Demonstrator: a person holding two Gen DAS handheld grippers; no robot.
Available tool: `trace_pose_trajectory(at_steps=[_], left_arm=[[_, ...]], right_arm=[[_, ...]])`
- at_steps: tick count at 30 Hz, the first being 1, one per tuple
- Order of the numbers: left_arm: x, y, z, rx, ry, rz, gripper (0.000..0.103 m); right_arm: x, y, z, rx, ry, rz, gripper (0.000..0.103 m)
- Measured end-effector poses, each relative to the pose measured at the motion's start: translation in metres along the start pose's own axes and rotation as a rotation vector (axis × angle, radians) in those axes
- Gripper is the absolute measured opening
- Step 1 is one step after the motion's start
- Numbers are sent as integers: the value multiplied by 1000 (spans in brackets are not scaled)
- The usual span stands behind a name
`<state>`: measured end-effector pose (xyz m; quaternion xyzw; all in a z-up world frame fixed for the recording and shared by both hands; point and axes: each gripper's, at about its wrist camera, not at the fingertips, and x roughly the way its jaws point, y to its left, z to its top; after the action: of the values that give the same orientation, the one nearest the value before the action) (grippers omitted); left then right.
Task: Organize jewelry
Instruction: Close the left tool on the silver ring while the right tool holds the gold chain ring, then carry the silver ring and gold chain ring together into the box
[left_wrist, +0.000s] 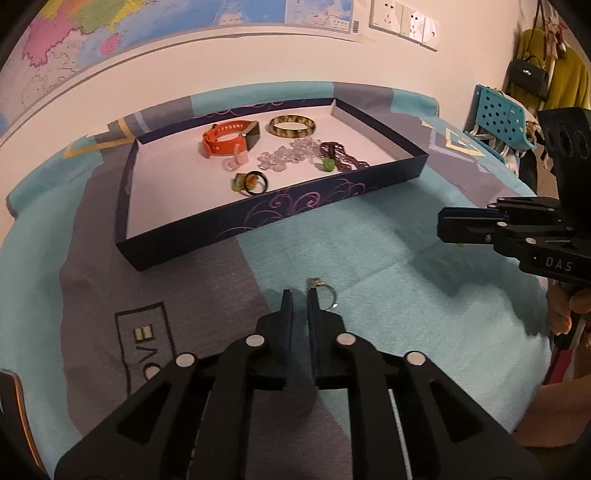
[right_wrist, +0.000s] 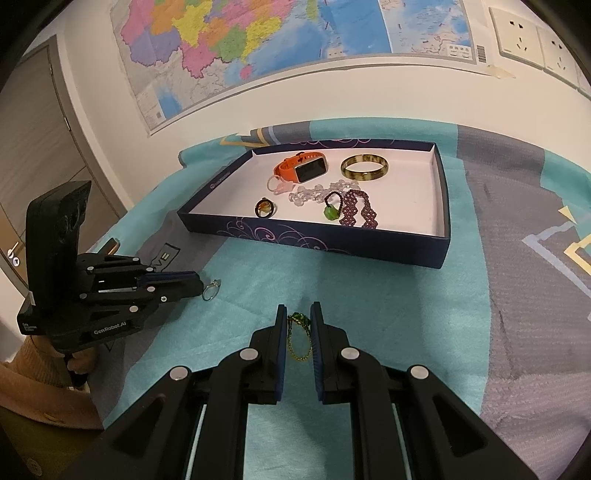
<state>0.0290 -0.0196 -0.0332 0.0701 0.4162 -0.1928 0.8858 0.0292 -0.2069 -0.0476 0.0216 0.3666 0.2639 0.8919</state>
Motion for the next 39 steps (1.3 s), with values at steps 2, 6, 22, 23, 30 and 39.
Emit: trace_pose_trajectory(at_steps=[2, 6, 22, 23, 30, 39], left_arm=[[0, 1, 0, 0, 6, -3, 12], [-3, -4, 0, -5, 7, -46, 30], [7, -14, 5, 30, 11, 3, 19], [6, -14, 5, 26, 8, 1, 19], [-7, -10, 12, 17, -34, 0, 19], [-20, -3, 24, 1, -82, 3, 19]], right_arm=[[1, 0, 0, -1, 1, 1, 11], [3, -1, -1, 1, 6, 2, 11], [-2, -1, 6, 8, -18, 15, 11], [-3, -1, 7, 9, -23, 17, 11], [-10, -8, 19, 35, -59, 55, 11], [-9, -15, 29, 74, -67, 84, 11]])
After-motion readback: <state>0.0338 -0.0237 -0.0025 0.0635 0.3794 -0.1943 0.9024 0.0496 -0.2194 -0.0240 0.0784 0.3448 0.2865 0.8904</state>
